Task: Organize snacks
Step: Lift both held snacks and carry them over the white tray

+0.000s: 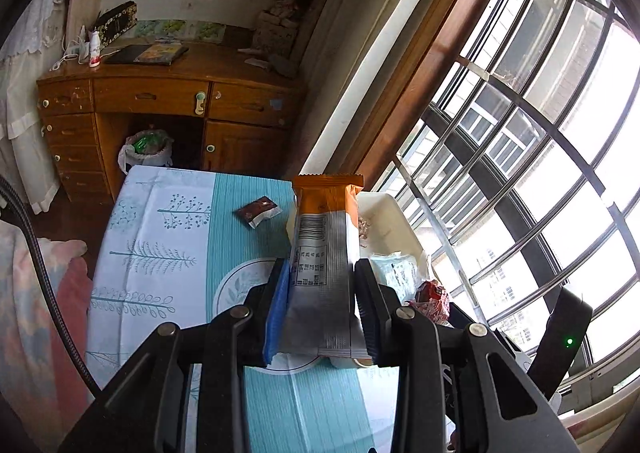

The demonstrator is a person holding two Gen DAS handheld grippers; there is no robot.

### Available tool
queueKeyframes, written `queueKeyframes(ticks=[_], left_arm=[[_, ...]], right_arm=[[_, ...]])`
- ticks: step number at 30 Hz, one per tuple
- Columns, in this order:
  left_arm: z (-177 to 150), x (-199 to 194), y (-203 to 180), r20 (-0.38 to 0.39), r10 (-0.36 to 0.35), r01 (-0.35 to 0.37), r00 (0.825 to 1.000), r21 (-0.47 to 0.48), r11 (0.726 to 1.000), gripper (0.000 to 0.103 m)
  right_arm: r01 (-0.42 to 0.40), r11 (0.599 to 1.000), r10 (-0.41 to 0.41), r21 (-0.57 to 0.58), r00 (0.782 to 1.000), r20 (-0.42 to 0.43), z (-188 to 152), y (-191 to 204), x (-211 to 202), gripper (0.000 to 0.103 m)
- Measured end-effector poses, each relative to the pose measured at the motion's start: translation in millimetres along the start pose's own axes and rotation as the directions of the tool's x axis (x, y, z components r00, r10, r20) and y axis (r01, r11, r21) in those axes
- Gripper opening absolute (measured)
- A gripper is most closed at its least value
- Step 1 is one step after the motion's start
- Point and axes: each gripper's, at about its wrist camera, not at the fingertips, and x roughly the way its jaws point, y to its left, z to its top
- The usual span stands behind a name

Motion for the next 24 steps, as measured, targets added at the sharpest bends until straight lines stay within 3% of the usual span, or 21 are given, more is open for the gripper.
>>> queueKeyframes(ticks=[11,24], left_arm=[[-1.8,47.1,-64.9,0.026,0.019,-0.017,0.999,-0.057,0.998,0.031],[1.1,133.4,-103.6,-0.044,0.02,-0.024,0.999,-0.1,0.995,0.031]], right_arm=[[-0.07,0.993,0.069,-0.095,0.998,-0.007,38.5,-67.4,11.3,0.061],[-0.139,0.974,0.135,-0.181,0.99,-0.034,76.9,-123.7,55.9,0.062]])
